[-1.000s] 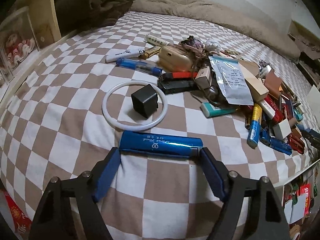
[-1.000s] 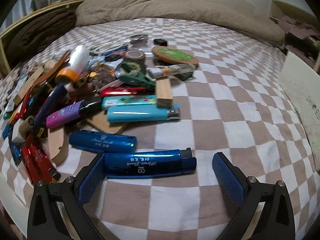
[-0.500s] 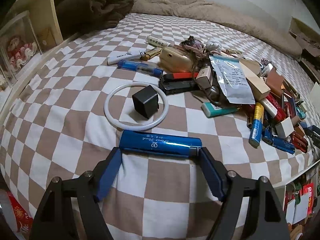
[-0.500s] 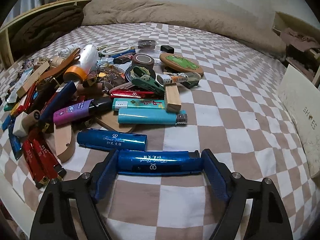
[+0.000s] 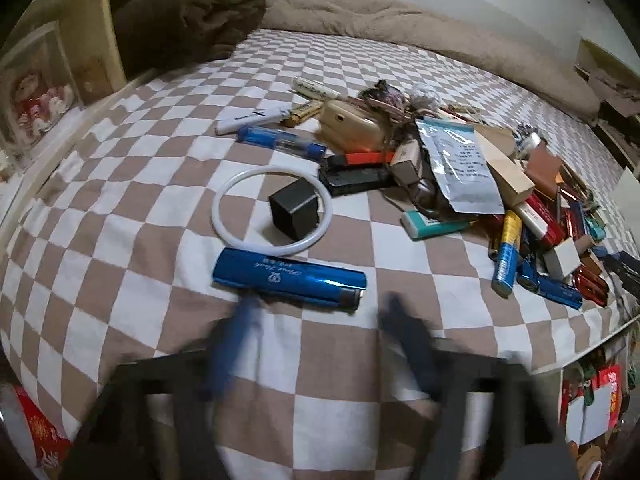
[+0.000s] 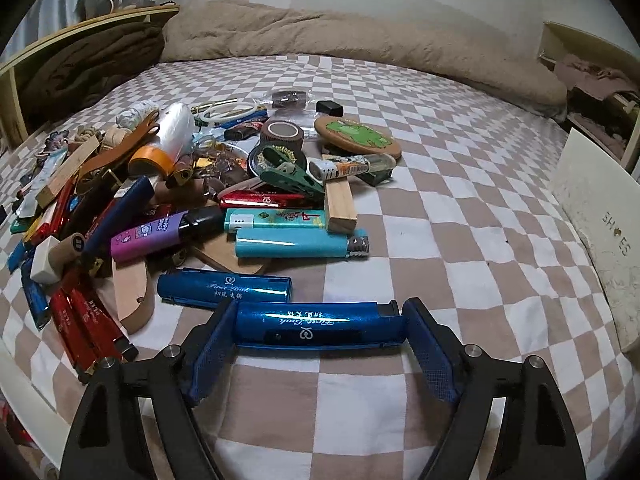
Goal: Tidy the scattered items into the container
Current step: 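Close both tools firmly on the blue lighters and lift them off the bed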
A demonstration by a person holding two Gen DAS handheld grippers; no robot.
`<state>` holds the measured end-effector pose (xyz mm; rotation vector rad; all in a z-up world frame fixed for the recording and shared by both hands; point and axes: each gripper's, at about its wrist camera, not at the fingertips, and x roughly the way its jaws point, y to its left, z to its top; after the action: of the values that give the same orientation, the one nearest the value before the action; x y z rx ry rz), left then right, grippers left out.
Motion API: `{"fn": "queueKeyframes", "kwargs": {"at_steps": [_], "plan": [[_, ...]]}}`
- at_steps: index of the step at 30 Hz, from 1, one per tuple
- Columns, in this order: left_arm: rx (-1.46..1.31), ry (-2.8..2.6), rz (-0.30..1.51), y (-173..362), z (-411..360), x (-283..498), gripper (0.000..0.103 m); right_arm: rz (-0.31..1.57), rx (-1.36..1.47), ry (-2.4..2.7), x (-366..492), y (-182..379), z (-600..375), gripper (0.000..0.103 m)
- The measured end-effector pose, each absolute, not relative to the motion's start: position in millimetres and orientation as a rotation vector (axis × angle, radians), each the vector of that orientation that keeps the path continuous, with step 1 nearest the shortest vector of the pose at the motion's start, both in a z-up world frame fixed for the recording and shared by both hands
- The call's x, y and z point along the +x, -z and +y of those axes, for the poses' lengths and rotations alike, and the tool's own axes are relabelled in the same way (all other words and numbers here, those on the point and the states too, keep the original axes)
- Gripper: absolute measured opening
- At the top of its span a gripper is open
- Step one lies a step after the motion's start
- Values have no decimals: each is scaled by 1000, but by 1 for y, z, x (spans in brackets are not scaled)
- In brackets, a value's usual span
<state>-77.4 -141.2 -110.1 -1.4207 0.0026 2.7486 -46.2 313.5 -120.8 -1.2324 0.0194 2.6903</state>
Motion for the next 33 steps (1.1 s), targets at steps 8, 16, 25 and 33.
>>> {"fn": "queueKeyframes", "kwargs": {"at_steps": [8,16,25,33], "plan": [[-1450,-2722,163,118,-151,-95,103,38,-1252,-2693,-49,124,315,83],[-1405,-2732,149,120,-156,-99,97,66,-1262,-2704,-49,125,318,83],[-1368,-2805,191,117,-145,-90,83,39,-1243,-2715,-46,123,314,83],[-1329,-2799,192,107,-137,-80,83,114,-1118,-2746,-36,111,324,83]]}}
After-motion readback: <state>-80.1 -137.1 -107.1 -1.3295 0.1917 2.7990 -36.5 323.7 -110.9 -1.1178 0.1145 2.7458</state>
